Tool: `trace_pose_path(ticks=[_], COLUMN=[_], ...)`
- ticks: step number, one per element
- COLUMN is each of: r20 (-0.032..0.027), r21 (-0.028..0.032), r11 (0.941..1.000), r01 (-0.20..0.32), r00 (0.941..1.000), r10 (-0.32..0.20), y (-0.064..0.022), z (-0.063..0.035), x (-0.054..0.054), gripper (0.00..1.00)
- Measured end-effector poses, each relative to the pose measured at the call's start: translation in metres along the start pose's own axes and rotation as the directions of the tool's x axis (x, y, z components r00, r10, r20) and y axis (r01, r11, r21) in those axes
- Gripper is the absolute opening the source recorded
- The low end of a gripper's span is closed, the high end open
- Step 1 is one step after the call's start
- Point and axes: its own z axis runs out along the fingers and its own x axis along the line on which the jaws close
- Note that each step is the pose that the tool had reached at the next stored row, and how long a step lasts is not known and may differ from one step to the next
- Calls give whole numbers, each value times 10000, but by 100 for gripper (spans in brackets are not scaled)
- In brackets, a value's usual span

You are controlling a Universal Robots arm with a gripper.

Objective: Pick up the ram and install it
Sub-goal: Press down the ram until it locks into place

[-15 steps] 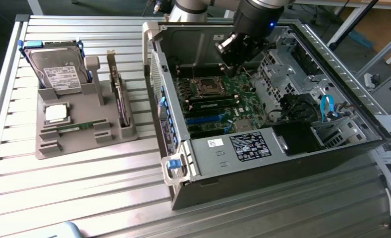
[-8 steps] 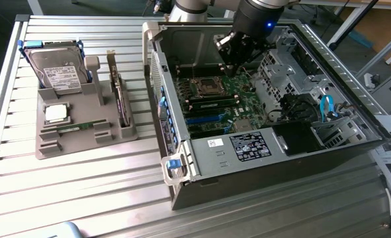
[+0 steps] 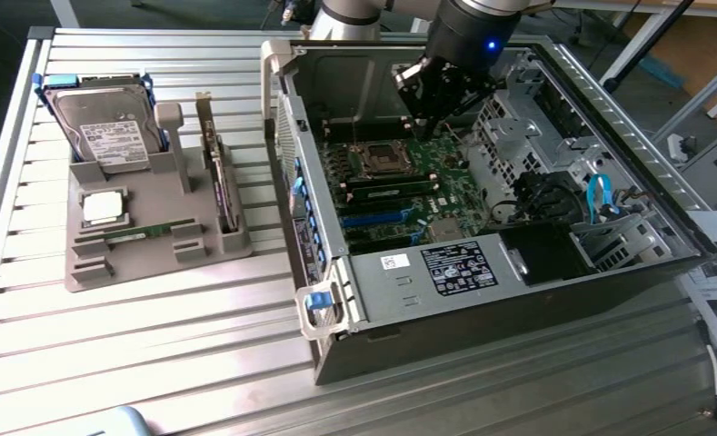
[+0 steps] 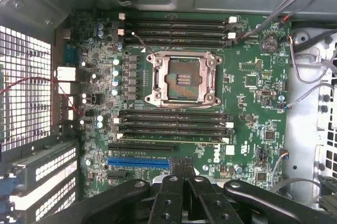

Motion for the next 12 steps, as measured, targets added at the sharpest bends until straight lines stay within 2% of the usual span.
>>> trace_pose_path(ticks=[5,7,10,12], r20=[0,-2,-5,-5], r21=[24,64,156,162], r11=[10000,10000,9999,9999], r01=[0,-1,-3,-2], r00=[10000,10000,10000,10000], r10=[0,1,3,2], y=[-1,0,0,0], z=[0,0,-2,-2], x=[0,0,0,0], gripper=[11,11,11,11])
